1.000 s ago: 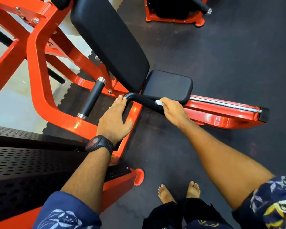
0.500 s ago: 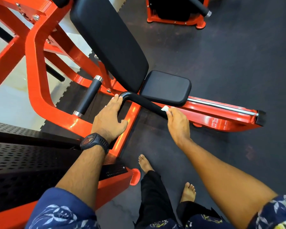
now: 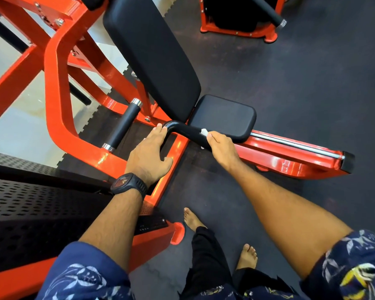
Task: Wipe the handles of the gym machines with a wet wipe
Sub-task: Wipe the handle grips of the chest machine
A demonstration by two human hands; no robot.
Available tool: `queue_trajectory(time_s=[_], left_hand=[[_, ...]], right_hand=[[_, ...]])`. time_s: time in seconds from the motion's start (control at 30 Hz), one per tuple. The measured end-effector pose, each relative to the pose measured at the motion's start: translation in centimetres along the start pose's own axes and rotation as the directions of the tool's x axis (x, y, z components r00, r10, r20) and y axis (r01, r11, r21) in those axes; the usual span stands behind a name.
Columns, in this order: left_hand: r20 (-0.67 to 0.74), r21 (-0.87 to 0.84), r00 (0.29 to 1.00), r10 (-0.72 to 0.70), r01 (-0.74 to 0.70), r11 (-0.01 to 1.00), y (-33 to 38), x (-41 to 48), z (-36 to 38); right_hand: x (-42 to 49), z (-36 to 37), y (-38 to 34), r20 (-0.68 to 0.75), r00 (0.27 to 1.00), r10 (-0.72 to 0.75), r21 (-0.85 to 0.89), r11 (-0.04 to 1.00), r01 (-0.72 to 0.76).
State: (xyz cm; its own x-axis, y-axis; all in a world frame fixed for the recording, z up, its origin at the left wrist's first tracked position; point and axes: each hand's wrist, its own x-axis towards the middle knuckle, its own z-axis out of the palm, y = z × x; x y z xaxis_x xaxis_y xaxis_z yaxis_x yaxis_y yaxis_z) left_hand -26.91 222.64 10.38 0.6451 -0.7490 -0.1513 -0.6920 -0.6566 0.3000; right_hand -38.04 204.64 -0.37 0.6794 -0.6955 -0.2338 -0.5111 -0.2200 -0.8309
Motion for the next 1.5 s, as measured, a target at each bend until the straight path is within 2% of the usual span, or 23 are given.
queue_trajectory(time_s=[0.1, 0.17, 0.23, 0.3, 0.33, 0.4, 0.47, 0.53, 0.6, 0.63, 0.73, 0.77, 0.9, 1.1, 1.2, 1.27, 1.37, 1.4, 1.47, 1.5], left_hand=[[0.000, -0.002, 1.000, 0.001, -0.001, 1.000, -0.1, 0.1, 0.0], [-0.003, -0.001, 1.000, 0.004, -0.004, 1.000, -0.3, 0.2, 0.1], [-0.002, -0.003, 1.000, 0.006, -0.006, 1.000, -0.3, 0.2, 0.1], [-0.002, -0.011, 1.000, 0.009, -0.009, 1.000, -0.4, 0.2, 0.1], [-0.003, -0.013, 1.000, 0.011, -0.011, 1.000, -0.4, 0.2, 0.1], [-0.002, -0.009, 1.000, 0.012, -0.012, 1.000, -0.4, 0.2, 0.2], [0.000, -0.003, 1.000, 0.007, -0.007, 1.000, -0.4, 0.2, 0.2], [-0.005, -0.001, 1.000, 0.009, -0.009, 1.000, -0.4, 0.2, 0.2], [-0.003, 0.000, 1.000, 0.010, -0.010, 1.000, -0.4, 0.2, 0.1], [-0.004, -0.005, 1.000, 0.005, -0.005, 1.000, -0.3, 0.2, 0.1], [-0.007, -0.016, 1.000, -0.004, 0.004, 1.000, -0.2, 0.1, 0.0], [-0.008, -0.013, 1.000, -0.003, 0.002, 1.000, -0.1, 0.1, 0.0], [-0.014, -0.007, 1.000, -0.001, 0.001, 1.000, -0.3, 0.2, 0.2], [-0.011, -0.008, 1.000, -0.006, 0.006, 1.000, -0.4, 0.2, 0.3], [-0.012, -0.010, 1.000, -0.007, 0.007, 1.000, -0.5, 0.3, 0.4], [-0.018, -0.022, 1.000, -0.005, 0.005, 1.000, -0.5, 0.3, 0.3], [-0.016, -0.026, 1.000, -0.005, 0.005, 1.000, -0.6, 0.3, 0.4], [-0.016, -0.023, 1.000, -0.008, 0.008, 1.000, -0.6, 0.3, 0.4], [-0.020, -0.022, 1.000, -0.010, 0.010, 1.000, -0.7, 0.3, 0.5], [-0.024, -0.024, 1.000, -0.009, 0.008, 1.000, -0.7, 0.4, 0.4]], right_hand=[[0.3, 0.3, -0.7, -0.035, 0.998, -0.052, -0.026, 0.998, 0.051], [0.1, 0.6, -2.0, -0.034, 0.979, -0.199, -0.030, 0.980, 0.198], [-0.8, 0.5, -1.3, -0.078, 0.914, -0.397, -0.079, 0.917, 0.392], [-2.2, -0.1, 0.9, -0.074, 0.866, -0.494, -0.195, 0.859, 0.473], [-2.8, -0.6, 1.7, -0.027, 0.872, -0.489, -0.246, 0.849, 0.468], [-2.9, -0.9, 1.9, 0.054, 0.816, -0.575, -0.451, 0.715, 0.534], [-2.2, -0.5, 1.3, 0.167, 0.780, -0.603, -0.446, 0.660, 0.605], [-1.8, -0.1, 1.1, 0.184, 0.756, -0.628, -0.409, 0.650, 0.640], [-1.7, 0.3, 3.2, 0.193, 0.635, -0.748, -0.515, 0.473, 0.715], [-2.0, 0.3, 4.5, 0.220, 0.634, -0.741, -0.534, 0.453, 0.714], [-3.1, 0.1, 6.2, 0.252, 0.707, -0.660, -0.572, 0.487, 0.660], [-2.9, 0.1, 5.7, 0.271, 0.699, -0.662, -0.580, 0.467, 0.667], [-0.8, -0.1, 3.2, 0.329, 0.486, -0.809, -0.616, 0.206, 0.760], [-0.6, -1.1, 4.8, 0.478, 0.401, -0.781, -0.643, 0.000, 0.766], [0.5, -0.8, 3.9, 0.486, 0.340, -0.805, -0.656, -0.079, 0.750], [0.3, -1.1, 4.2, 0.481, 0.359, -0.800, -0.667, -0.069, 0.742], [-1.2, -1.8, 6.8, 0.494, 0.424, -0.759, -0.669, -0.021, 0.743], [-1.5, -2.3, 7.1, 0.482, 0.407, -0.775, -0.662, -0.018, 0.750], [-1.9, -2.2, 6.2, 0.396, 0.472, -0.788, -0.545, 0.211, 0.811], [-1.9, -2.1, 5.5, 0.296, 0.499, -0.815, -0.544, 0.286, 0.789]])
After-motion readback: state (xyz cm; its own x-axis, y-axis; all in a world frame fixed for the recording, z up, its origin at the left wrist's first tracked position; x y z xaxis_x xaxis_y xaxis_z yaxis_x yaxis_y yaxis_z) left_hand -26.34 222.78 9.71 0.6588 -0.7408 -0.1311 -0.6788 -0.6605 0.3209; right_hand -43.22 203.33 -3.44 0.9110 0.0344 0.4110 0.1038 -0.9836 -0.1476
